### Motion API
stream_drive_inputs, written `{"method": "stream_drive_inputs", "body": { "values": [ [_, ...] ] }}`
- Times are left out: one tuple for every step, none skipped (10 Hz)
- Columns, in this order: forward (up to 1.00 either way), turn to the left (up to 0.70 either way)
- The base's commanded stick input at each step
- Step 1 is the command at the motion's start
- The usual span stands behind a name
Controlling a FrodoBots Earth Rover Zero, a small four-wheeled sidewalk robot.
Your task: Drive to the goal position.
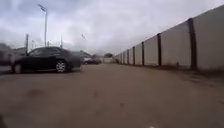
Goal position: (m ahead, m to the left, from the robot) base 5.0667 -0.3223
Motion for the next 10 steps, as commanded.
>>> {"method": "stream_drive_inputs", "body": {
  "values": [
    [0.5,0.0],
    [0.5,0.0],
    [0.5,0.0],
    [0.5,0.0],
    [0.5,0.0],
    [0.5,0.0],
    [0.5,0.0],
    [0.5,0.0],
    [0.5,0.0],
    [0.5,0.0]
  ]
}}
